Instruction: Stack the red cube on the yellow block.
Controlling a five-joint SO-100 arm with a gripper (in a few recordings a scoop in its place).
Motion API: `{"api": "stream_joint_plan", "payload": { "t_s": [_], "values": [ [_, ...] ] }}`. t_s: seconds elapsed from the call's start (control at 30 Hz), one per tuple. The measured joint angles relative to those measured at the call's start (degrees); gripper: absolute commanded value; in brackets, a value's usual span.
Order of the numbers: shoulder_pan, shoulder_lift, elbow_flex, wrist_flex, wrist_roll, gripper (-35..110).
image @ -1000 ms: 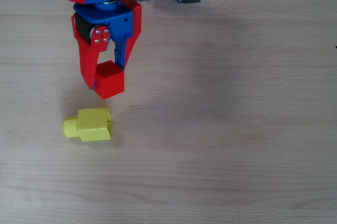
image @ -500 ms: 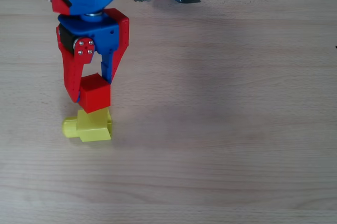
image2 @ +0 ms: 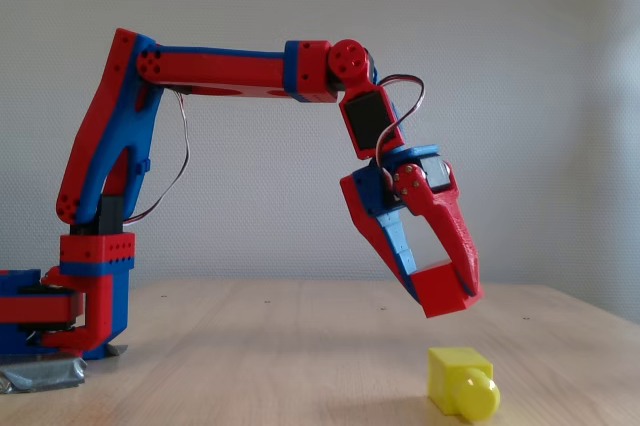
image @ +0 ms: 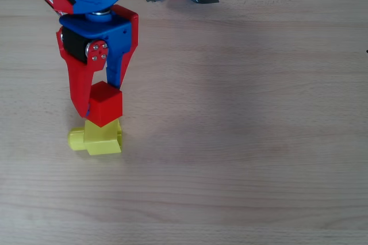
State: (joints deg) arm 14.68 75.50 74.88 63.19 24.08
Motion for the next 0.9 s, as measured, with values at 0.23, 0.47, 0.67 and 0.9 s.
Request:
{"api": "stream_joint_plan", "payload": {
  "t_s": [0.23, 0.47, 0.67, 0.9],
  "values": [
    [0.00, -0.97, -0.35, -3.69, -11.51, 0],
    [0.09, -1.76, -1.93, -5.19, -24.52, 0],
    [1.32, -6.33, -4.39, -3.69, -29.44, 0],
    [2.81, -10.46, -11.34, 8.79, -29.36, 0]
  ]
}}
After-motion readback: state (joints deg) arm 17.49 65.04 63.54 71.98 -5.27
